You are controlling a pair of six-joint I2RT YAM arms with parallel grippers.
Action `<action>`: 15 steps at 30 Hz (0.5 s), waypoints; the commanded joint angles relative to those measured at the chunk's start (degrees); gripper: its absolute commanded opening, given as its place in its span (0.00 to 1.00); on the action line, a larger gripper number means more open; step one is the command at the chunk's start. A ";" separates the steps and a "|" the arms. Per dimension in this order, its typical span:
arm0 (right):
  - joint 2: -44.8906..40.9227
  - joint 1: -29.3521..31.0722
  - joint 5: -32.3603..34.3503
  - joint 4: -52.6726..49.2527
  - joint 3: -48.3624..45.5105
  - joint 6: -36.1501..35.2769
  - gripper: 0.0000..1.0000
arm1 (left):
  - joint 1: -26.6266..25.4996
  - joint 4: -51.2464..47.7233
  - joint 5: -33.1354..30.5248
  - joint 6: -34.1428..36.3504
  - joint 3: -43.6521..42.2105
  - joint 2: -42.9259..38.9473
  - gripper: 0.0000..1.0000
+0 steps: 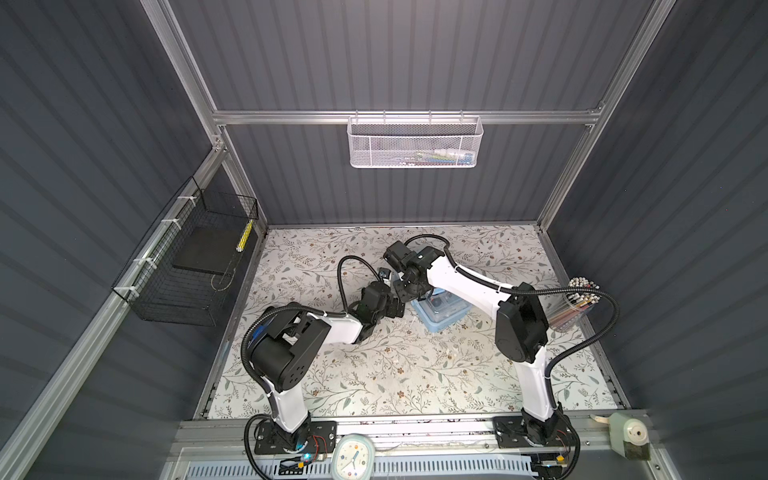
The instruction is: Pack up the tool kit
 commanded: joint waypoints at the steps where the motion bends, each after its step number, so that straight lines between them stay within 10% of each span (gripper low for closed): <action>1: -1.51 -0.30 0.59 -1.22 1.32 0.24 0.19 | -0.06 0.96 1.07 1.69 -1.86 -0.65 1.00; 15: -7.83 -0.55 1.53 1.69 0.65 -1.71 0.44 | -0.06 2.28 3.37 3.89 -1.94 -1.44 1.00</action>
